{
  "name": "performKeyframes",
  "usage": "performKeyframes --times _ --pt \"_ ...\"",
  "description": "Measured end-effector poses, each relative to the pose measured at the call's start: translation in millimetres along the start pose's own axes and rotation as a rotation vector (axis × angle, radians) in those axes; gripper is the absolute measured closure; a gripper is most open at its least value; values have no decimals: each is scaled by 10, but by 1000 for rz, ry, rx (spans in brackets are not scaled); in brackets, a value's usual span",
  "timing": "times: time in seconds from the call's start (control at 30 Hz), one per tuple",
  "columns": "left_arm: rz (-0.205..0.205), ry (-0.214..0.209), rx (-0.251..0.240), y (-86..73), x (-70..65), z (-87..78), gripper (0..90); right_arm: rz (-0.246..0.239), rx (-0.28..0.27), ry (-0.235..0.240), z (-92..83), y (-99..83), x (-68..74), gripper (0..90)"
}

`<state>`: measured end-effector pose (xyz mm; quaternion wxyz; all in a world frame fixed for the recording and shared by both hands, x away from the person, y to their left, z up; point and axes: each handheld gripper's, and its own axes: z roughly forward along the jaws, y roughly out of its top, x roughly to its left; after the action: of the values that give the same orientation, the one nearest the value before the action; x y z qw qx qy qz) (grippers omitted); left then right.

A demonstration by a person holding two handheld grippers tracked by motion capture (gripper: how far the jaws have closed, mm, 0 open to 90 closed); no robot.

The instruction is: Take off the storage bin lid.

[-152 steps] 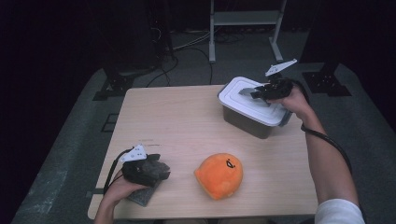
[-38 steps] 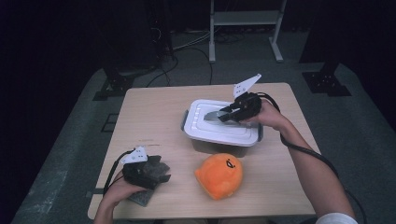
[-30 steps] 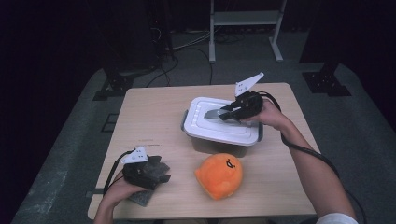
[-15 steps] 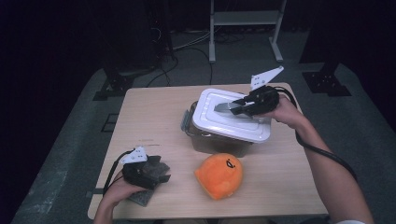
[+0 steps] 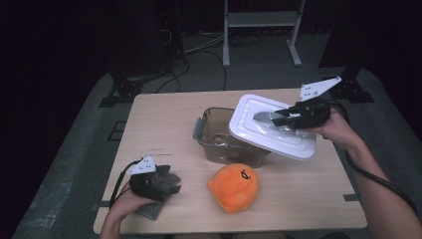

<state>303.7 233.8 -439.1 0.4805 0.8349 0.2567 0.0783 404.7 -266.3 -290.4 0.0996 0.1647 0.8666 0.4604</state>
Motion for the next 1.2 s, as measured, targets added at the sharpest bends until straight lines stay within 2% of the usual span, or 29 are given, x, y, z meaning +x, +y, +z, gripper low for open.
performKeyframes --times 0.37,0.73,1.2 --pt "-17 8 -1 -10 13 -13 89 39 7 -44 -271 -282 46 656" --pt "-23 13 -3 -16 26 -18 89 66 -5 -80 -562 -459 115 656" --pt "-29 24 -10 -18 32 -28 88 107 -9 -122 -849 -777 209 655"
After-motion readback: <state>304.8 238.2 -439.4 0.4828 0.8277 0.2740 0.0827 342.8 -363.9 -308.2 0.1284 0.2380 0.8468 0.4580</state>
